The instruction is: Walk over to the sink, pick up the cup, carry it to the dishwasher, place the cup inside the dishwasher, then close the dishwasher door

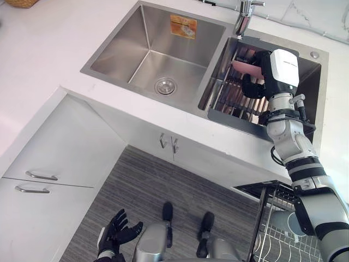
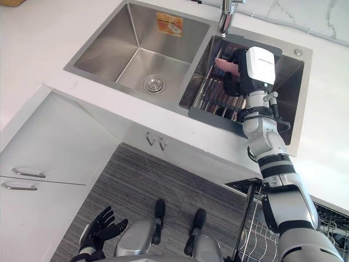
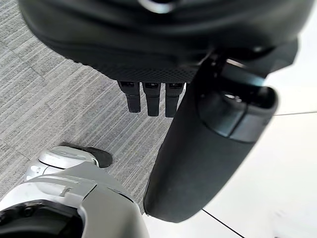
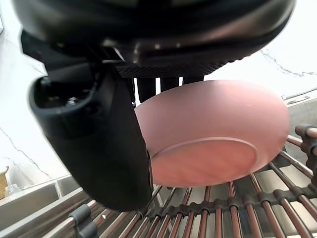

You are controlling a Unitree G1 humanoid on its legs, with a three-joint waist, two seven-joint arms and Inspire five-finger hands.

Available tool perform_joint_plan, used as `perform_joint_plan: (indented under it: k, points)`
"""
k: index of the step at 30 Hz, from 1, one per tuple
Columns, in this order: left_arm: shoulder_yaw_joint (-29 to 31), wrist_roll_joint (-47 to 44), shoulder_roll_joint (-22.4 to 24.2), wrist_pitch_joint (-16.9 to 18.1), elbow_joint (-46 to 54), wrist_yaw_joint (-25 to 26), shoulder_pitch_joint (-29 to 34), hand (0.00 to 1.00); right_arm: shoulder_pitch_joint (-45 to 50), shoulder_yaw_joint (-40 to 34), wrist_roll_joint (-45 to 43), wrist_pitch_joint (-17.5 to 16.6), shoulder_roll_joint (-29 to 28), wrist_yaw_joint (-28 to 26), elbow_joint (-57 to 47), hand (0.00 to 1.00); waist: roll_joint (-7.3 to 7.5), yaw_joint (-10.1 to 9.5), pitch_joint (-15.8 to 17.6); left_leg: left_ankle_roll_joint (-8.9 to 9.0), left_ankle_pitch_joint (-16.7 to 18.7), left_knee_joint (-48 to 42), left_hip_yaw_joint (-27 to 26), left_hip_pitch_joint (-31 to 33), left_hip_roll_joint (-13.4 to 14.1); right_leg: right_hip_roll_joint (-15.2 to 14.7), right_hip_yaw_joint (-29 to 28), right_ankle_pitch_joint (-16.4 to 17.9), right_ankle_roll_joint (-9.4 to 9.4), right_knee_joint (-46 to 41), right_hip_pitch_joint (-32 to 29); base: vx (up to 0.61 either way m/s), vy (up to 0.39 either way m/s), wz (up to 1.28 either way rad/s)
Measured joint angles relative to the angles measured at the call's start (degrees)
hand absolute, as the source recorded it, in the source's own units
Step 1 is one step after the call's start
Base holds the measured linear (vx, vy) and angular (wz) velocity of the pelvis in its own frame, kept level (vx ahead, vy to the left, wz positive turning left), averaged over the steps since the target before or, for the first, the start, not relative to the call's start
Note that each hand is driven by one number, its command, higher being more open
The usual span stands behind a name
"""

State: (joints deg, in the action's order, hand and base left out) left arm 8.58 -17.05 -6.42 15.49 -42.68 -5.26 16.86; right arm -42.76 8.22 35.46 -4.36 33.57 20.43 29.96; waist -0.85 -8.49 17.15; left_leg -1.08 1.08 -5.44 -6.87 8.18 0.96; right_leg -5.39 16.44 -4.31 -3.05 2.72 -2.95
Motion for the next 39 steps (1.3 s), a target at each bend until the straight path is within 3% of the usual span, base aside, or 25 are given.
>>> perform_joint_plan:
  k: [3,10,15,18,22,27,30,32,34,37,39]
  points:
    - [0.0,0.1,0.0,0.1,0.1,0.1,0.0,0.9,1.1,-0.3,0.0,-0.2,0.6,0.0,-4.4,0.3,0.0,0.21,0.0,0.08,0.3,0.0,-0.6,-0.4,0.1,0.1,-0.5,0.0,0.0,0.0,0.1,0.02,0.004,-0.1]
    - [0.1,0.2,0.0,0.0,2.1,1.6,0.5,0.9,13.4,-6.0,-0.4,-3.8,1.0,-0.1,-24.8,0.3,0.07,1.95,-0.1,0.07,1.3,1.0,-2.2,-3.7,0.3,0.2,-2.1,0.1,-0.04,0.2,2.2,0.03,0.012,-0.13]
    - [0.3,0.3,-0.4,0.3,2.5,3.5,1.1,0.9,25.2,-12.4,-2.9,-5.0,-3.4,-1.4,-35.7,0.3,1.42,4.64,-1.6,0.13,1.3,3.2,-4.4,-6.8,0.2,0.2,-3.9,0.5,-0.27,0.4,3.3,0.03,0.009,-0.2]
    - [0.7,1.5,-0.3,0.3,2.5,4.4,1.7,0.9,32.5,-14.6,-4.6,-5.9,-6.1,-2.9,-38.8,0.3,2.25,6.25,-3.5,0.45,1.9,3.4,-5.3,-8.0,0.4,0.5,-4.7,0.8,-0.26,0.5,4.0,0.05,-0.006,-0.19]
    - [1.4,2.3,-0.1,0.5,3.1,5.9,1.8,0.9,40.3,-16.7,-5.1,-7.1,-9.9,-4.2,-41.4,0.3,2.29,7.51,-5.4,0.73,2.9,2.5,-6.6,-9.1,0.7,0.6,-5.7,1.5,-0.24,0.5,5.0,0.02,-0.001,-0.17]
    - [2.4,4.8,0.8,1.8,4.3,8.0,2.1,0.9,47.5,-19.3,-5.8,-8.6,-12.1,-4.3,-45.4,0.3,1.54,8.51,-6.8,1.36,5.6,-2.2,-7.3,-9.1,2.1,1.4,-7.4,1.9,0.04,0.0,5.9,-0.02,-0.007,-0.17]
    - [2.4,4.8,2.1,2.2,4.3,8.4,3.6,0.9,48.2,-19.2,-6.1,-10.3,-12.7,-4.3,-47.6,0.3,0.29,8.0,-8.1,1.88,8.3,-6.0,-5.1,-8.9,2.8,2.5,-12.2,2.0,0.27,-0.9,4.3,-0.04,-0.007,-0.74]
    - [2.4,4.8,2.7,2.3,4.3,8.7,4.4,0.9,49.3,-19.6,-6.0,-11.6,-13.1,-3.4,-49.5,0.3,-0.03,8.54,-8.5,1.68,8.7,-6.1,-6.4,-8.7,2.8,2.6,-14.5,1.9,0.12,-0.7,3.1,-0.04,0.023,-0.71]
    - [2.9,4.7,3.0,2.3,4.3,8.8,4.6,0.9,50.8,-21.1,-5.5,-12.7,-14.0,-2.3,-50.9,0.3,0.11,9.3,-8.7,1.25,9.3,-6.7,-8.8,-8.8,2.5,2.6,-18.1,-0.3,-0.61,-0.7,1.6,-0.05,0.066,-0.74]
    - [4.0,4.6,3.2,2.4,4.3,9.1,4.4,0.9,50.8,-21.4,-4.4,-13.0,-14.8,-1.3,-50.9,0.3,0.18,9.24,-8.7,0.61,10.4,-7.7,-9.8,-8.7,2.2,3.2,-22.2,-1.9,-1.26,-0.9,-0.3,-0.04,0.05,-0.83]
    - [4.8,4.4,3.1,2.3,4.2,9.3,3.8,0.9,52.5,-21.5,-4.1,-13.1,-17.3,-0.3,-51.1,0.3,0.28,9.34,-8.7,-0.19,11.5,-9.3,-13.9,-8.9,2.9,2.2,-19.5,0.1,0.22,-2.4,-2.1,-0.07,0.073,-1.09]
